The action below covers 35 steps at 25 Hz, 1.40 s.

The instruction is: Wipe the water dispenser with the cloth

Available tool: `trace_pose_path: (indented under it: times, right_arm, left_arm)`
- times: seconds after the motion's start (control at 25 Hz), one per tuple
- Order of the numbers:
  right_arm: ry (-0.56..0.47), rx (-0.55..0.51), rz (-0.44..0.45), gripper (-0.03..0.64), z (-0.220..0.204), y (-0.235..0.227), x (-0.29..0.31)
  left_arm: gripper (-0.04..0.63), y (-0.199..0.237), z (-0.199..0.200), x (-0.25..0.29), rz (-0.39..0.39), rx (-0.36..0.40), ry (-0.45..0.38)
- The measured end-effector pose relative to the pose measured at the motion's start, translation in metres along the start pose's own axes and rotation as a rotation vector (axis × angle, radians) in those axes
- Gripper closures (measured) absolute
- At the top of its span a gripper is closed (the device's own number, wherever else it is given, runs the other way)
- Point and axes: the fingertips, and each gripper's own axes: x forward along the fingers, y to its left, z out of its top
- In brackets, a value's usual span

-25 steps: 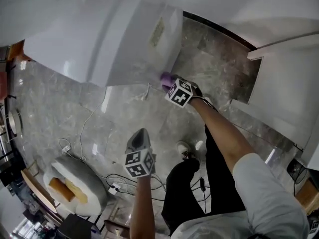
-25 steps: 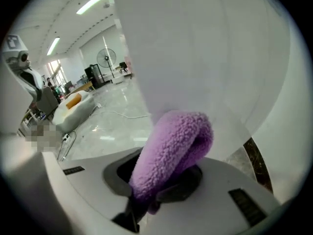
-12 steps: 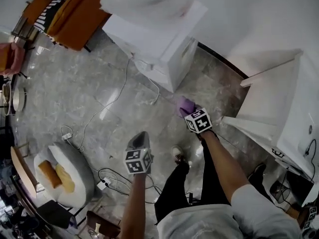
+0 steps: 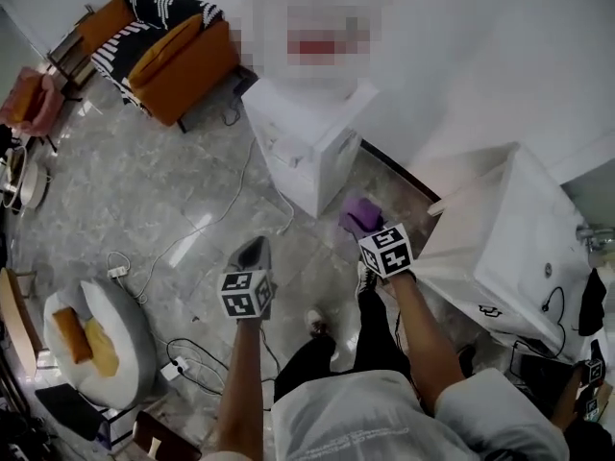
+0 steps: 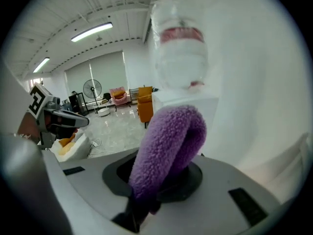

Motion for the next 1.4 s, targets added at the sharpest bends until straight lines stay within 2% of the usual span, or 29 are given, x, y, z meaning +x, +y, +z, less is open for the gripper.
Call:
trace_pose_path:
  times: [0.12, 0.32, 0.52, 0.64, 0.92, 1.12, 1.4]
  right_arm:
    - [-0.087, -0.009, -0.041, 0.535, 0.042, 0.003, -0.040]
    - [-0.203, -0.079, -0.064, 0.535, 0.114, 0.021, -0.101]
    - [-0.324, -0.156, -0.117, 0.535, 0.178, 0.029, -0.168]
    - [-0.386, -0.200, -0.154, 0.535, 0.207, 0.034, -0.202]
    - [-0.493, -0.247, -0.199, 0.535, 0.252, 0.045, -0.262]
    - [-0.543, -0.286, -0.209, 0.535, 0.266, 0.057, -0.294]
    - [-0.592, -0.355, -0.222, 0.535, 0.280, 0.072, -0.324]
  left_arm:
    - [0.577, -0.012, 0.036, -0.021, -0.006, 0.084, -0.050]
    - [0.577, -0.012, 0.100, -0.067, 0.058, 0.246, -0.157]
    - [0.577, -0.038, 0.165, -0.103, 0.007, 0.304, -0.271]
    - [0.577, -0.059, 0.196, -0.123, -0.031, 0.372, -0.320]
    - [0.577, -0.098, 0.256, -0.173, -0.062, 0.519, -0.452]
    - [0.577, -0.117, 0.281, -0.205, -0.060, 0.560, -0.539]
    - [0.577, -0.136, 0.285, -0.227, -0.064, 0.650, -0.559]
